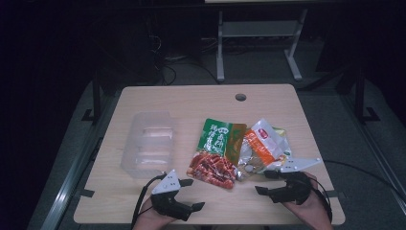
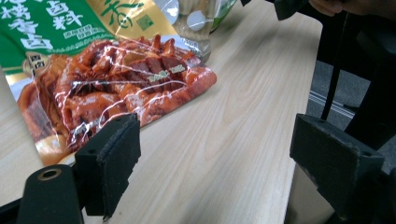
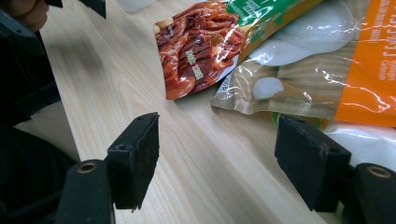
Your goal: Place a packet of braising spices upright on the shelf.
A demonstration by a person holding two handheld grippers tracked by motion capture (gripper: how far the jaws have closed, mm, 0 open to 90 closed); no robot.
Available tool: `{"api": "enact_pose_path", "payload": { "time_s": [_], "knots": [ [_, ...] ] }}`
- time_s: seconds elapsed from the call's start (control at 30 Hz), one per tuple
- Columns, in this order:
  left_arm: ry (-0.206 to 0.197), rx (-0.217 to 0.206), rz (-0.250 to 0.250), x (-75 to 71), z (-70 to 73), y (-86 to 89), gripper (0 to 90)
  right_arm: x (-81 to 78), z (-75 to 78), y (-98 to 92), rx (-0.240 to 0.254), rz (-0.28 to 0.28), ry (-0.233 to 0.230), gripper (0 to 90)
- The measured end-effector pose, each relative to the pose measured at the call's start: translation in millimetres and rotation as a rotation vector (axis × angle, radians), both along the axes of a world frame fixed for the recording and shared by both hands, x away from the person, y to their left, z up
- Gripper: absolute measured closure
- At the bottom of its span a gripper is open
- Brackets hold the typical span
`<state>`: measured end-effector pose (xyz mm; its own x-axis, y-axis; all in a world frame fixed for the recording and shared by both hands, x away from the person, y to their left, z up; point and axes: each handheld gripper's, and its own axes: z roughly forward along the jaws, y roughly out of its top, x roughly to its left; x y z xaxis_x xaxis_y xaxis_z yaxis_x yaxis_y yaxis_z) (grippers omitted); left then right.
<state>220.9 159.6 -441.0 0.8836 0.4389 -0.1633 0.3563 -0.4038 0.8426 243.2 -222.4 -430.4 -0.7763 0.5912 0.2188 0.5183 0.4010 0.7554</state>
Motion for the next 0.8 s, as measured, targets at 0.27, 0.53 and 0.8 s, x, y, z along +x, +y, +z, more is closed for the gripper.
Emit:
{"api": "enact_pose_path", "payload": {
  "time_s": [0.27, 0.53, 0.8],
  "knots": [
    [-0.002, 0.001, -0.003, -1.3, -0.2, 1.7, 15.9, 0.8, 2.2, 3.1, 0.004, 0.007, -0.003, 30.2],
    [-0.008, 0.001, -0.010, -1.3, -0.8, 2.6, 15.9, 5.0, 7.2, 7.3, -0.001, 0.009, -0.012, 29.9],
    [-0.012, 0.000, -0.007, -1.8, -0.5, 3.0, 15.9, 17.8, 20.3, 19.0, -0.020, -0.004, -0.020, 30.3]
  ]
}}
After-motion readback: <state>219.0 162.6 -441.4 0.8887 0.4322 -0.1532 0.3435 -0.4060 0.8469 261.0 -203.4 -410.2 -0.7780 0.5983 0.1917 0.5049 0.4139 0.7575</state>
